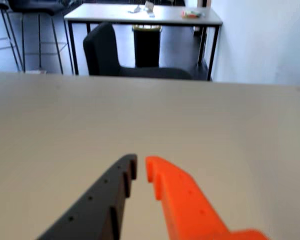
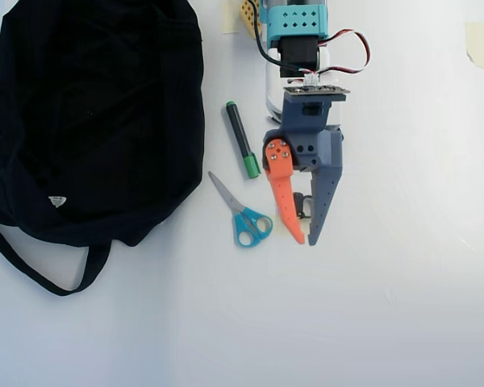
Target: Put the bike light into the black bag
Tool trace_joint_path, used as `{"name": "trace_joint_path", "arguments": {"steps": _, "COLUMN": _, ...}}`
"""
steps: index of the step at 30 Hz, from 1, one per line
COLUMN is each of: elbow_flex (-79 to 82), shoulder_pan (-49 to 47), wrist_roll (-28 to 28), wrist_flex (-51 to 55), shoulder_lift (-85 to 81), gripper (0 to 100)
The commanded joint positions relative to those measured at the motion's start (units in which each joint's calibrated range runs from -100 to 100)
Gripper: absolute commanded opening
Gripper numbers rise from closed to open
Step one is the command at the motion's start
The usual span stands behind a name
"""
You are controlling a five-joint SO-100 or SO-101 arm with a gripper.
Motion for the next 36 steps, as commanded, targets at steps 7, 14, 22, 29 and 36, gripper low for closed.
{"name": "trace_joint_path", "arguments": {"steps": 7, "elbow_flex": -5.24, "shoulder_pan": -0.33, "wrist_roll": 0.23, "wrist_flex": 1.1, "shoulder_lift": 0.21, "gripper": 3}}
{"name": "trace_joint_path", "arguments": {"steps": 14, "elbow_flex": -4.89, "shoulder_pan": -0.48, "wrist_roll": 0.12, "wrist_flex": 10.23, "shoulder_lift": -0.46, "gripper": 3}}
{"name": "trace_joint_path", "arguments": {"steps": 22, "elbow_flex": -4.62, "shoulder_pan": -2.65, "wrist_roll": 5.68, "wrist_flex": 20.22, "shoulder_lift": -4.11, "gripper": 3}}
{"name": "trace_joint_path", "arguments": {"steps": 29, "elbow_flex": -4.17, "shoulder_pan": -4.45, "wrist_roll": 10.29, "wrist_flex": 28.05, "shoulder_lift": -5.52, "gripper": 2}}
{"name": "trace_joint_path", "arguments": {"steps": 36, "elbow_flex": -4.17, "shoulder_pan": -4.97, "wrist_roll": 10.29, "wrist_flex": 39.86, "shoulder_lift": -5.52, "gripper": 2}}
